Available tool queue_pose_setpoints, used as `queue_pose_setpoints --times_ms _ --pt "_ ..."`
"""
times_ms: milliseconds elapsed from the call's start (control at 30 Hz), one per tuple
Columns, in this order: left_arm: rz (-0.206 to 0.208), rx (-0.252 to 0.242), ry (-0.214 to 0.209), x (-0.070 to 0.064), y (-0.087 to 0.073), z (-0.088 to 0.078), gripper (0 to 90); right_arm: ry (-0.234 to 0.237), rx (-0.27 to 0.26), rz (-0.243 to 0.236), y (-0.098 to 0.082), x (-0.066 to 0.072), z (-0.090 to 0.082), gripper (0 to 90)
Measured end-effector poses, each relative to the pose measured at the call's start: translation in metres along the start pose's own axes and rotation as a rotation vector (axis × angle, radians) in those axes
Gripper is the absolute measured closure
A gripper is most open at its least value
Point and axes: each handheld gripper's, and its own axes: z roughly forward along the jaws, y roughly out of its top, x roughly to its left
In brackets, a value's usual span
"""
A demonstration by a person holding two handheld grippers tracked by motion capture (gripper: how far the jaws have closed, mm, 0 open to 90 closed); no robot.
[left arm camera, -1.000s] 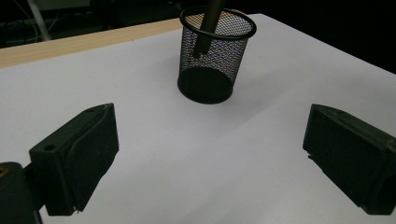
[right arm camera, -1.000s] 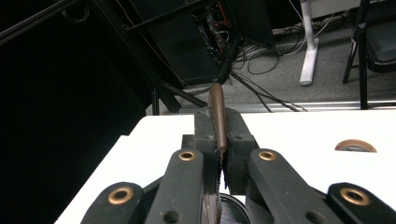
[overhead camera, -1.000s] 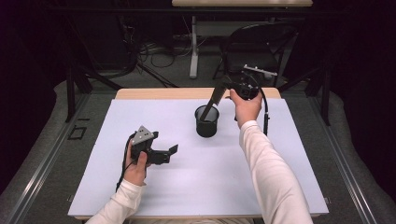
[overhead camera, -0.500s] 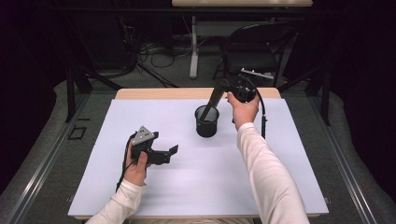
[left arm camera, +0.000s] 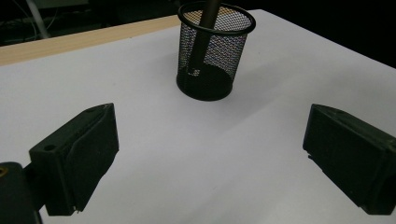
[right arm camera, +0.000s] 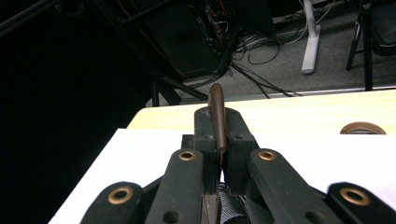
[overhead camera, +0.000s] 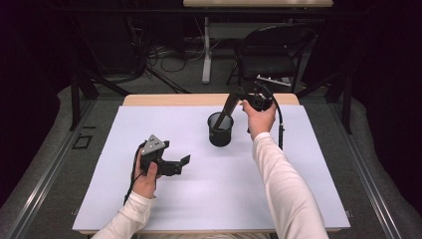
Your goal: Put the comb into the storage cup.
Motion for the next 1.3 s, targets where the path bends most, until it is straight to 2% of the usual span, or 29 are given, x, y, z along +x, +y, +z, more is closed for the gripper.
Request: queue_pose_setpoints --times_ms 733,1033,1300 --pt "0.000 0.000 0.002 0.001 0.000 -0.001 3.6 -0.001 0.017 0.016 -0.011 -0.006 0.006 86.6" --pt "0.003 0.002 0.002 0.001 0.000 0.000 3.7 -0.002 0.009 0.026 -0.012 -0.009 0.006 86.5" --pt "0.006 0.001 0.006 0.001 0.000 -0.001 3.6 0.003 0.014 0.055 -0.012 -0.015 0.005 86.5"
